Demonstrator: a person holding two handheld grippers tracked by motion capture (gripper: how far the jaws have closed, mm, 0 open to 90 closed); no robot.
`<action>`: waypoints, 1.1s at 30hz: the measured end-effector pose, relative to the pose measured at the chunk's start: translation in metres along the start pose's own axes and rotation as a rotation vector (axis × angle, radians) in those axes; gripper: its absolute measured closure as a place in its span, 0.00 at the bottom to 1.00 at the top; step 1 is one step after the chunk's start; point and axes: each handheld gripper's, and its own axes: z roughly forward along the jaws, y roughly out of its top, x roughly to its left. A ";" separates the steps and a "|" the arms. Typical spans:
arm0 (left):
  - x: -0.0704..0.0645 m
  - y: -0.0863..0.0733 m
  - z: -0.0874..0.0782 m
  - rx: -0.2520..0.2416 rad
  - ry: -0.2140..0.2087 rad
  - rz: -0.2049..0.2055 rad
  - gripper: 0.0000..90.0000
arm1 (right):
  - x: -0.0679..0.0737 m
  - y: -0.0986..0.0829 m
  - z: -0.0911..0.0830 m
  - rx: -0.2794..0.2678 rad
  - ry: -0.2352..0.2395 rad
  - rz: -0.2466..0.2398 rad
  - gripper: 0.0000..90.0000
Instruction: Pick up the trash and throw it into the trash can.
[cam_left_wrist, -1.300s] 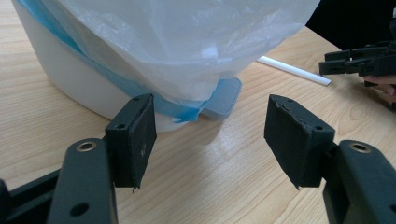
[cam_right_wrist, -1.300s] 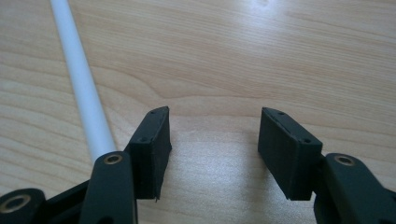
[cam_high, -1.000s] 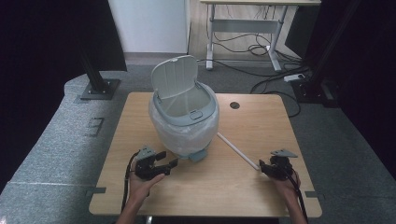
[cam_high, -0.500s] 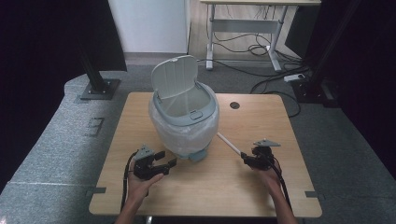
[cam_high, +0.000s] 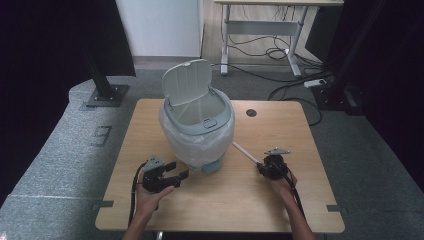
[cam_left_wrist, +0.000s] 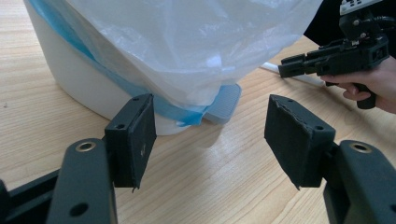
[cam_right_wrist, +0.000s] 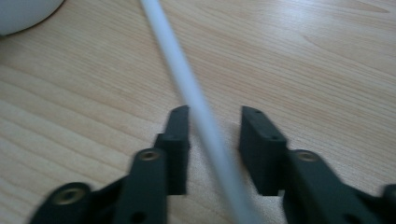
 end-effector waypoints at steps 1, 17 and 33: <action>-0.001 0.000 0.000 0.002 -0.001 0.004 0.37 | 0.000 0.000 0.000 0.004 0.003 -0.006 0.83; 0.001 0.001 -0.002 -0.007 0.002 -0.002 0.37 | -0.020 0.010 -0.031 -0.104 0.136 0.178 0.90; 0.000 0.000 -0.001 -0.005 -0.002 -0.006 0.37 | -0.004 0.062 -0.142 -0.435 0.185 0.088 0.90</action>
